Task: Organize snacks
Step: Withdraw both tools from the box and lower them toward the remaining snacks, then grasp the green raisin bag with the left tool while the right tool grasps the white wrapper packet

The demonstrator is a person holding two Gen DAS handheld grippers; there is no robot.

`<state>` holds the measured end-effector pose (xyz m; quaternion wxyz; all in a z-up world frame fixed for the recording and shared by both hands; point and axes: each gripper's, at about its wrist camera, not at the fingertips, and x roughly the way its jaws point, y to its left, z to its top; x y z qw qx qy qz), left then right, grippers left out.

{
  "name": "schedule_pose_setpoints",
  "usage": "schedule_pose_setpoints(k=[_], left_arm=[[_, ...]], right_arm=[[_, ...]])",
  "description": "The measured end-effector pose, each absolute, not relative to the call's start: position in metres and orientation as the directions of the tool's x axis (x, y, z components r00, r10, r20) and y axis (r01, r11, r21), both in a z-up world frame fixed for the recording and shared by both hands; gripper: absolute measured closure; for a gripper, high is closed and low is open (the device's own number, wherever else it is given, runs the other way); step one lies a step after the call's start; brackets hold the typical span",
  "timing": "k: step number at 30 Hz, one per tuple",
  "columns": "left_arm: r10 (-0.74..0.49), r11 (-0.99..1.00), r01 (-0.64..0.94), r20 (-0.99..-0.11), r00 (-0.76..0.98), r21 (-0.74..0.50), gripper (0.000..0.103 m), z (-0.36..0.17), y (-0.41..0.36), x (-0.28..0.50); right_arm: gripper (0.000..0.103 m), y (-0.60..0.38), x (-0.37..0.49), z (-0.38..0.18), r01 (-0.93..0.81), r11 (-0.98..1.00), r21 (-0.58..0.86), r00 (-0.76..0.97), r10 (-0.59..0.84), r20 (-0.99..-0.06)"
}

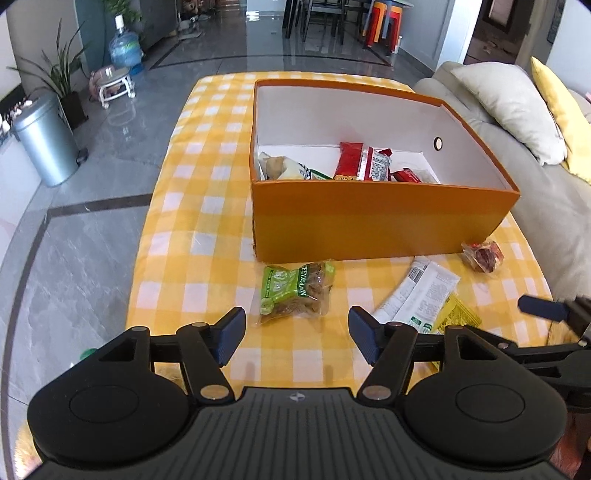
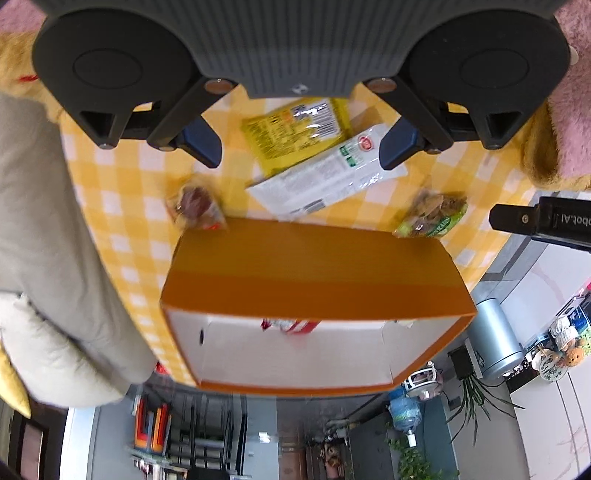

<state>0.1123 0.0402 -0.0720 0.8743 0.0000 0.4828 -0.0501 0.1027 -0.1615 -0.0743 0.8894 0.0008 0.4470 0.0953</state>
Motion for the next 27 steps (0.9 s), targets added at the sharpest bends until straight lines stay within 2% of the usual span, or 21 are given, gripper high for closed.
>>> schedule_pose_setpoints(k=[8, 15, 27], left_arm=[[-0.091, 0.994, 0.092, -0.867, 0.489, -0.052, 0.028, -0.092, 0.034, 0.124], [-0.095, 0.994, 0.097, -0.871, 0.482, -0.054, 0.028, -0.105, 0.028, 0.133], [-0.090, 0.995, 0.009, -0.878, 0.470, -0.097, 0.028, -0.117, 0.041, 0.158]], right_arm=[[0.015, -0.171, 0.111, -0.093, -0.073, 0.985, 0.158, 0.539, 0.173, -0.824], [0.027, -0.186, 0.119, -0.116, -0.003, 0.988, 0.153, 0.478, 0.136, -0.868], [0.028, -0.173, 0.142, -0.121, 0.099, 0.977, 0.190, 0.473, 0.122, -0.873]])
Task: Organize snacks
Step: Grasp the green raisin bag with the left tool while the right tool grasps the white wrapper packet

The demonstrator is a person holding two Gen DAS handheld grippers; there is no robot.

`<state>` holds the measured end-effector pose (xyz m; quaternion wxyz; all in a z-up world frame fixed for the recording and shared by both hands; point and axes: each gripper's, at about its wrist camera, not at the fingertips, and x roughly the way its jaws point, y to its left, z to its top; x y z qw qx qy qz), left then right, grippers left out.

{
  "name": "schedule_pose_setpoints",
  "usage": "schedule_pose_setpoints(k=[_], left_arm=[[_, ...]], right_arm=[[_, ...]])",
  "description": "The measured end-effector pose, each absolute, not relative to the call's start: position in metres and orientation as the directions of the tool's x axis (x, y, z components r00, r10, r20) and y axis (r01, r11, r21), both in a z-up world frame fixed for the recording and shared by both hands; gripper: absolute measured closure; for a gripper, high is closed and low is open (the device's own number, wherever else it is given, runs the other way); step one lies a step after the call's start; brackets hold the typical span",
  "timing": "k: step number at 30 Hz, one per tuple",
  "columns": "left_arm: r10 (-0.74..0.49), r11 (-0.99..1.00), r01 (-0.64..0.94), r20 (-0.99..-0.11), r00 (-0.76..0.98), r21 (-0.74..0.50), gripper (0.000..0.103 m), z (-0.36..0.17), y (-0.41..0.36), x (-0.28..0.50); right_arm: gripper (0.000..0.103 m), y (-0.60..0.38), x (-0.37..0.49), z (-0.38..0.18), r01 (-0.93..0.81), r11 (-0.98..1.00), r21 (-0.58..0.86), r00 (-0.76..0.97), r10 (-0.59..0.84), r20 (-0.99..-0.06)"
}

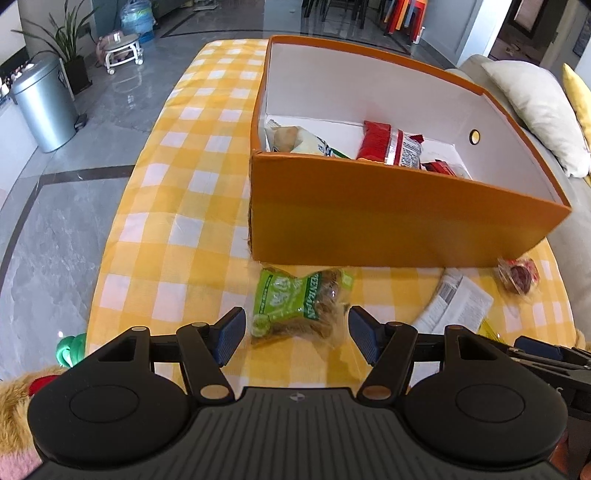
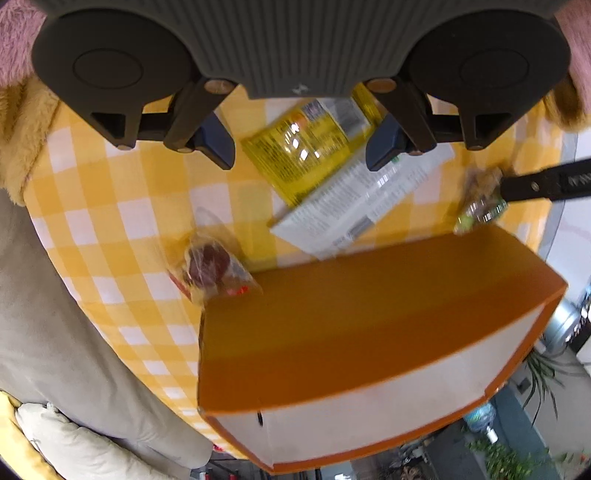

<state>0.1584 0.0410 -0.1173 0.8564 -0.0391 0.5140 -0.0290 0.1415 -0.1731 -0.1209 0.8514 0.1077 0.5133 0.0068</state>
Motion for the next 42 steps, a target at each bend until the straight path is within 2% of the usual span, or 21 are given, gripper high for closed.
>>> schedule_pose_setpoints(k=[7, 10, 14, 22, 25, 29, 30, 36, 39, 42], left_arm=[[-0.112, 0.993, 0.007, -0.893, 0.436, -0.121, 0.028, -0.129, 0.042, 0.173], [-0.129, 0.990, -0.003, -0.897, 0.422, -0.143, 0.026, -0.131, 0.043, 0.178], [-0.137, 0.988, -0.005, -0.900, 0.413, -0.152, 0.026, -0.132, 0.043, 0.181], [-0.114, 0.993, 0.010, -0.920, 0.376, -0.120, 0.023, -0.141, 0.036, 0.187], [-0.120, 0.992, 0.014, -0.919, 0.376, -0.124, 0.029, -0.142, 0.036, 0.186], [-0.102, 0.995, 0.024, -0.919, 0.380, -0.101, 0.039, -0.141, 0.034, 0.184], [-0.104, 0.994, 0.030, -0.920, 0.379, -0.101, 0.040, -0.141, 0.033, 0.184], [-0.139, 0.990, 0.064, -0.926, 0.352, -0.124, 0.041, -0.139, 0.022, 0.175], [-0.164, 0.986, 0.090, -0.926, 0.339, -0.142, 0.041, -0.139, 0.013, 0.169], [-0.165, 0.985, 0.104, -0.927, 0.338, -0.138, 0.041, -0.140, 0.008, 0.163]], right_arm=[[0.028, -0.152, 0.154, -0.117, 0.047, 0.969, 0.245, 0.479, 0.193, -0.857], [0.028, -0.138, 0.158, -0.120, 0.003, 0.978, 0.210, 0.466, 0.185, -0.866], [0.021, -0.124, 0.163, -0.125, -0.028, 0.978, 0.206, 0.450, 0.197, -0.871], [0.014, -0.096, 0.169, -0.134, -0.088, 0.995, 0.051, 0.457, 0.086, -0.885], [0.020, -0.093, 0.167, -0.137, -0.112, 0.994, 0.010, 0.465, 0.062, -0.883], [0.037, -0.104, 0.163, -0.132, -0.116, 0.993, 0.015, 0.477, 0.068, -0.876], [0.043, -0.107, 0.161, -0.131, -0.121, 0.992, 0.019, 0.479, 0.076, -0.874], [0.061, -0.131, 0.151, -0.124, -0.169, 0.985, 0.044, 0.465, 0.118, -0.878], [0.065, -0.139, 0.150, -0.121, -0.155, 0.986, 0.062, 0.455, 0.127, -0.882], [0.064, -0.152, 0.147, -0.118, -0.121, 0.988, 0.100, 0.453, 0.144, -0.880]])
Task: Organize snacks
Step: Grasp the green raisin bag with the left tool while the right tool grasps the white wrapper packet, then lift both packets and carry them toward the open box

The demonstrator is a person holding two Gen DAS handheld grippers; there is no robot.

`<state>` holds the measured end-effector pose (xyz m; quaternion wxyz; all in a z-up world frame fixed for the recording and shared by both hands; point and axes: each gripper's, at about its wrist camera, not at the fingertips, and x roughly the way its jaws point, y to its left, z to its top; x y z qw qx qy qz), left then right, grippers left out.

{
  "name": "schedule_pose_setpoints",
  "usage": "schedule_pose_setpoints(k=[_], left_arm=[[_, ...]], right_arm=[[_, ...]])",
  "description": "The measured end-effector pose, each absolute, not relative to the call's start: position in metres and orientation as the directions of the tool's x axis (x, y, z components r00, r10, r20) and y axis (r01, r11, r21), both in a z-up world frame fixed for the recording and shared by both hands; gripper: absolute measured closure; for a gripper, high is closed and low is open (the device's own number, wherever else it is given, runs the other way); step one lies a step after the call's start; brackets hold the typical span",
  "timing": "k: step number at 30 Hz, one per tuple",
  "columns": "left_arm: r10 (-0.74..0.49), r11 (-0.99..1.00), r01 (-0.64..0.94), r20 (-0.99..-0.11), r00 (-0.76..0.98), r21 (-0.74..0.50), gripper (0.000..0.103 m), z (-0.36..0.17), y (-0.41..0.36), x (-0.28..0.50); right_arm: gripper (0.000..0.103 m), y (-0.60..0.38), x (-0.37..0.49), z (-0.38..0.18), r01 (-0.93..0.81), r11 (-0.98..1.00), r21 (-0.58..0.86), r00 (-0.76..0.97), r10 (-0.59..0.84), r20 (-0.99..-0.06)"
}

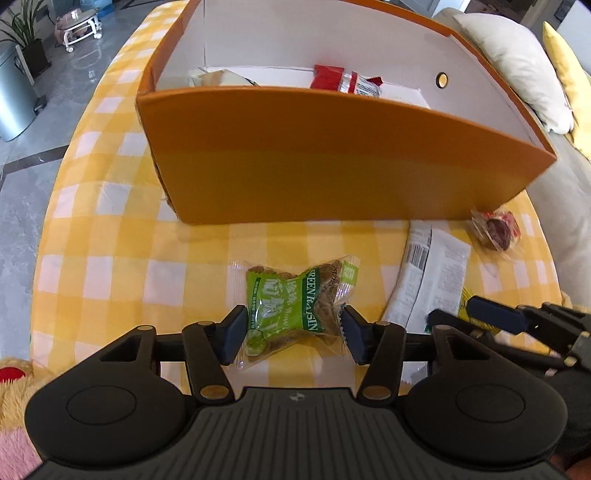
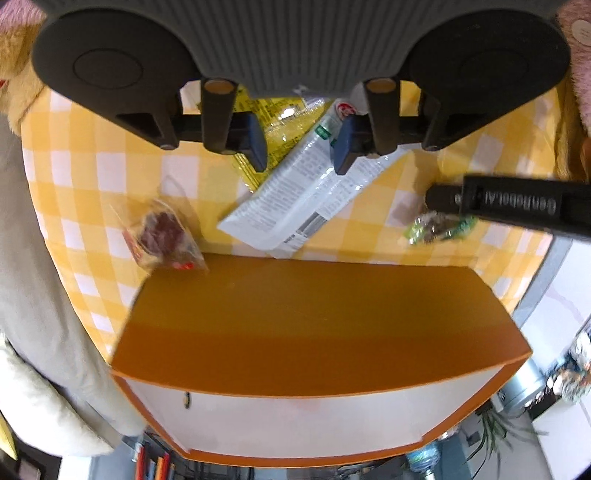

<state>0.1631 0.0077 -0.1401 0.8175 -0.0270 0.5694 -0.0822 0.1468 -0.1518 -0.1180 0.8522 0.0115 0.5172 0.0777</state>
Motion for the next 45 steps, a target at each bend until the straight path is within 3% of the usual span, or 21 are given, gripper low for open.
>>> schedule_pose_setpoints(k=[2, 3, 7, 9, 19, 23, 30, 33, 38, 45], left_arm=[[-0.155, 0.987, 0.098, -0.927, 0.341, -0.129, 0.041, -0.140, 0.009, 0.162], [-0.146, 0.989, 0.088, -0.929, 0.341, -0.123, 0.041, -0.139, 0.010, 0.163], [-0.111, 0.994, 0.037, -0.934, 0.339, -0.104, 0.042, -0.139, 0.022, 0.164], [-0.130, 0.991, 0.013, -0.932, 0.338, -0.134, 0.042, -0.139, 0.030, 0.165], [-0.169, 0.979, -0.053, -0.925, 0.340, -0.198, 0.040, -0.143, 0.047, 0.168], [-0.170, 0.979, -0.045, -0.925, 0.340, -0.197, 0.039, -0.144, 0.047, 0.168], [-0.153, 0.984, -0.032, -0.928, 0.340, -0.174, 0.038, -0.146, 0.042, 0.167], [-0.135, 0.988, -0.025, -0.930, 0.341, -0.152, 0.033, -0.146, 0.040, 0.166], [-0.106, 0.992, -0.024, -0.934, 0.341, -0.121, 0.028, -0.148, 0.036, 0.167], [-0.092, 0.995, 0.010, -0.924, 0.370, -0.094, 0.038, -0.146, 0.030, 0.163]], right_arm=[[0.061, -0.157, 0.145, -0.115, -0.079, 0.989, 0.129, 0.457, 0.151, -0.877], [0.052, -0.160, 0.145, -0.113, -0.058, 0.986, 0.153, 0.457, 0.163, -0.874], [0.040, -0.149, 0.148, -0.110, -0.061, 0.985, 0.161, 0.463, 0.171, -0.869], [0.028, -0.140, 0.151, -0.112, -0.062, 0.987, 0.146, 0.461, 0.158, -0.873], [0.020, -0.114, 0.170, -0.134, -0.017, 0.997, 0.073, 0.416, 0.074, -0.906], [0.021, -0.100, 0.168, -0.141, -0.093, 0.996, 0.005, 0.438, 0.046, -0.898], [0.035, -0.102, 0.156, -0.142, -0.163, 0.985, -0.050, 0.477, 0.035, -0.878], [0.043, -0.107, 0.148, -0.142, -0.212, 0.976, -0.060, 0.486, 0.052, -0.872], [0.046, -0.114, 0.139, -0.140, -0.268, 0.961, -0.060, 0.484, 0.080, -0.871], [0.043, -0.133, 0.133, -0.134, -0.269, 0.963, 0.032, 0.476, 0.162, -0.864]])
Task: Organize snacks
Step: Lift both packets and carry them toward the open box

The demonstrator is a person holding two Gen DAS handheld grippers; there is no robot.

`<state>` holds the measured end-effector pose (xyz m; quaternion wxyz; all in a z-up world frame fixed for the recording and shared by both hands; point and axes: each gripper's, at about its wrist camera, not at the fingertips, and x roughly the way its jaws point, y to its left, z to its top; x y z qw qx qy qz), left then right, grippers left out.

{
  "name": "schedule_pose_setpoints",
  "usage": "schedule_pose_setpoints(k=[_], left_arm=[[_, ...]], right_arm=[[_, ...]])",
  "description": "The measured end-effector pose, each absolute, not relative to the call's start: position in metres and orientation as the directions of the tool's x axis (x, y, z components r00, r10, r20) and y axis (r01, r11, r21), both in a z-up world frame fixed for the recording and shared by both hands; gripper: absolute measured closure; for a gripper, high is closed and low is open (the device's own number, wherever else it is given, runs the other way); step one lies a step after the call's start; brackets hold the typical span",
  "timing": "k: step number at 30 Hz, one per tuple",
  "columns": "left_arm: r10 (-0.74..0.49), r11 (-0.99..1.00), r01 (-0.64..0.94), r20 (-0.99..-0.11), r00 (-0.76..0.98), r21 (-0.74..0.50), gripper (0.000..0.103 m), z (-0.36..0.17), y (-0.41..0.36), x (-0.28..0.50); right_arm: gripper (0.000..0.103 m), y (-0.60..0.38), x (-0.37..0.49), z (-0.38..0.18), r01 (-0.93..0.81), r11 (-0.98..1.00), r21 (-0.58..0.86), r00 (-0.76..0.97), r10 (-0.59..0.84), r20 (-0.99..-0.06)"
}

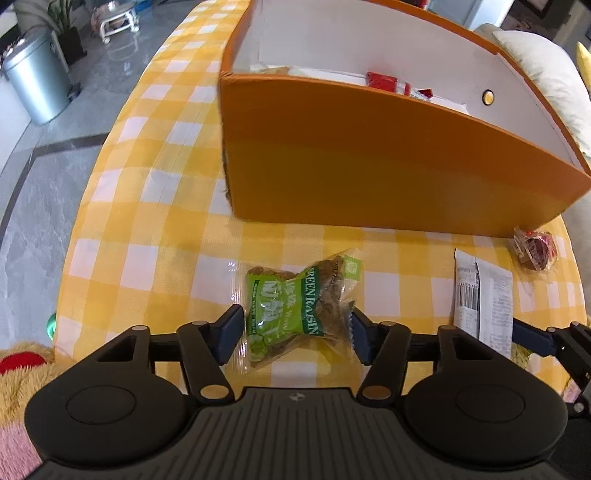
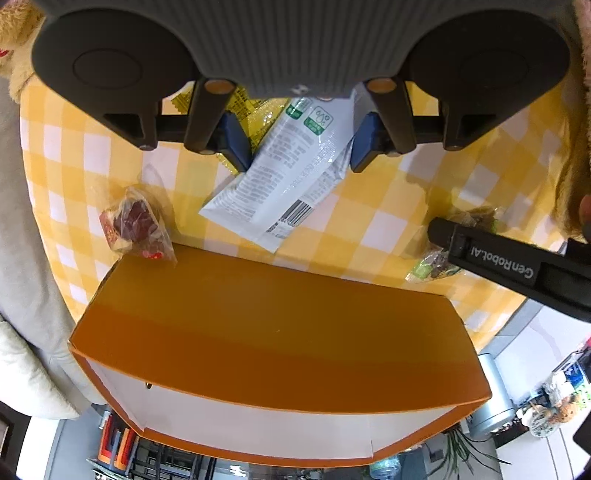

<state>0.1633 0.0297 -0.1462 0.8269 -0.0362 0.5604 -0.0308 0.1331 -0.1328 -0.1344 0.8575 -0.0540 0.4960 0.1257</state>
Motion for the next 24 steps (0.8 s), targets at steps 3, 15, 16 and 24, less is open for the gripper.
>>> schedule_pose_setpoints(k=[3, 15, 16, 24], left_arm=[[-0.077, 0.997, 0.028, -0.920, 0.384, -0.072, 0.040, -0.146, 0.026, 0.161], [-0.075, 0.997, 0.020, -0.910, 0.408, -0.073, 0.047, -0.142, 0.027, 0.157], [-0.075, 0.997, 0.014, -0.909, 0.409, -0.076, 0.048, -0.141, 0.027, 0.157], [-0.089, 0.994, -0.016, -0.910, 0.405, -0.104, 0.048, -0.137, 0.032, 0.157]], right_arm=[[0.039, -0.139, 0.131, -0.133, -0.243, 0.968, 0.060, 0.485, 0.175, -0.857], [0.036, -0.138, 0.155, -0.131, -0.085, 0.989, 0.119, 0.505, 0.146, -0.851], [0.037, -0.135, 0.157, -0.132, -0.085, 0.991, 0.108, 0.506, 0.136, -0.852], [0.037, -0.118, 0.166, -0.142, -0.066, 0.998, 0.021, 0.491, 0.051, -0.869]])
